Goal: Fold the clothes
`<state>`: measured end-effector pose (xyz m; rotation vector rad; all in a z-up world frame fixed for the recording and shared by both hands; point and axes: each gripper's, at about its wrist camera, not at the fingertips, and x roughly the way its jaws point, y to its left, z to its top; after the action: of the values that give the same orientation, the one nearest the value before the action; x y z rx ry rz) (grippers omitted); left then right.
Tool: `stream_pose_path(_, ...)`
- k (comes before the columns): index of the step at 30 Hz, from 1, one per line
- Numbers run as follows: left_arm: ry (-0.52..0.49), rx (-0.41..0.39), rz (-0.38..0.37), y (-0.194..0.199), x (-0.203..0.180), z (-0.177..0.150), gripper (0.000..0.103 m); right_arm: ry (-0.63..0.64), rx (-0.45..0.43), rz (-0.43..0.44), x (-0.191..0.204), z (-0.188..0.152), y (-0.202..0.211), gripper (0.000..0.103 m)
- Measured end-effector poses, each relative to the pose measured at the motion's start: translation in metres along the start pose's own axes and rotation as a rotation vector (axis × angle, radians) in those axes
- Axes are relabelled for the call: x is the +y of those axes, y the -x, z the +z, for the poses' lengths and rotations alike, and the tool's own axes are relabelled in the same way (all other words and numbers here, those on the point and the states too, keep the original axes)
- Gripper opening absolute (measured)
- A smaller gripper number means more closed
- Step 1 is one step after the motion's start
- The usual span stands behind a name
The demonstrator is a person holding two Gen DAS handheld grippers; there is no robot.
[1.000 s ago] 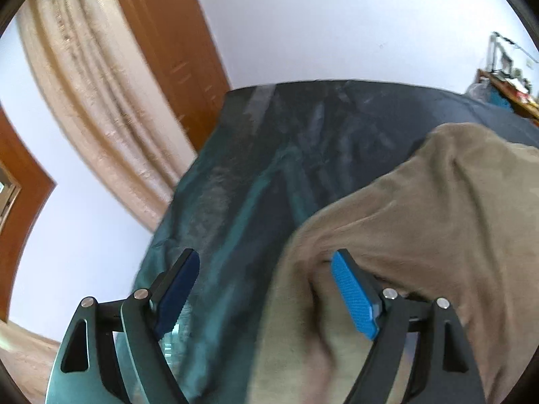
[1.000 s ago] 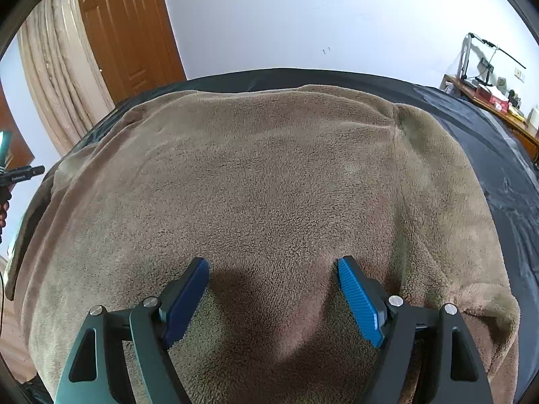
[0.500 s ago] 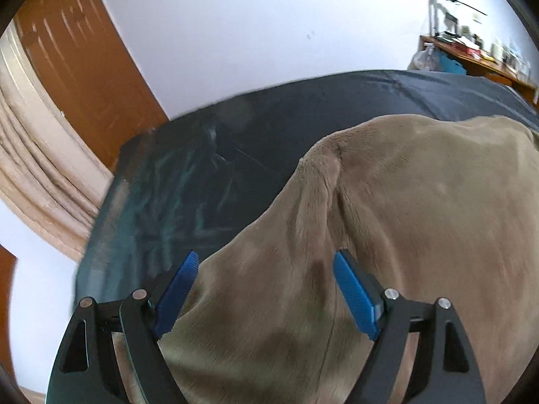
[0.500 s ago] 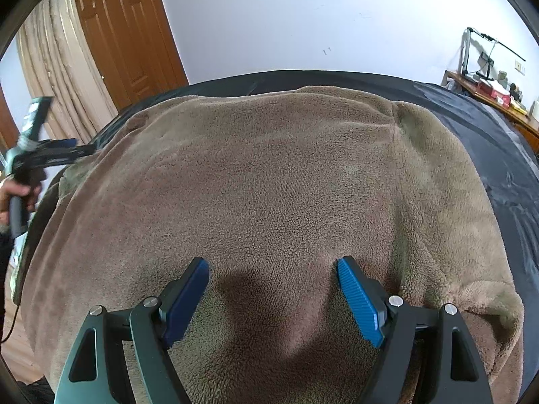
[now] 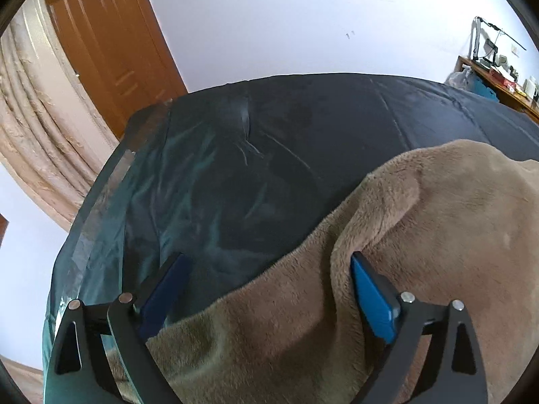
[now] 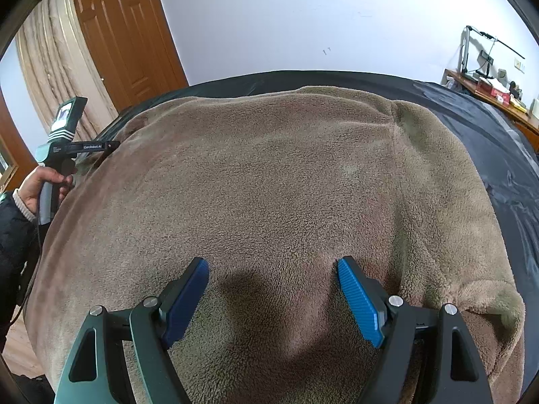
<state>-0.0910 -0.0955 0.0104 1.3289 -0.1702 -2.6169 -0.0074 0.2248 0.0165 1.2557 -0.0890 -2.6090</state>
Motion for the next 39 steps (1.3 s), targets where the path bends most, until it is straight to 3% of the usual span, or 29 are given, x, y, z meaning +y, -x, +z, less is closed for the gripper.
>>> stream_pose_path(7, 0.002, -0.003, -0.004, -0.008, 0.004, 0.0, 0.102, 0.0, 0.001, -0.002, -0.003, -0.001, 0.0, 0.081)
stream_pose_path(12, 0.009, 0.006, -0.025, 0.01, 0.001, -0.011, 0.102, -0.001, 0.0, 0.002, -0.005, -0.002, 0.001, 0.081)
stream_pose_path(23, -0.22, -0.091, -0.151, 0.091, -0.023, -0.085, 0.102, -0.003, 0.0, 0.0, -0.004, -0.001, 0.001, 0.081)
stream_pose_path(28, -0.22, -0.071, -0.228, 0.107, -0.011, -0.121, 0.102, -0.001, 0.0, -0.002, -0.004, 0.0, 0.001, 0.081)
stream_pose_path(33, -0.186, -0.052, -0.234, 0.105, 0.002, -0.143, 0.102, -0.002, 0.0, -0.001, -0.006, -0.001, 0.002, 0.081)
stream_pose_path(36, -0.18, -0.022, -0.193, 0.095, 0.001, -0.147, 0.102, -0.009, -0.003, -0.002, -0.009, -0.002, 0.003, 0.081)
stream_pose_path(39, -0.156, -0.006, -0.197, 0.088, 0.006, -0.15, 0.101, 0.016, 0.009, -0.085, -0.015, -0.002, 0.004, 0.081)
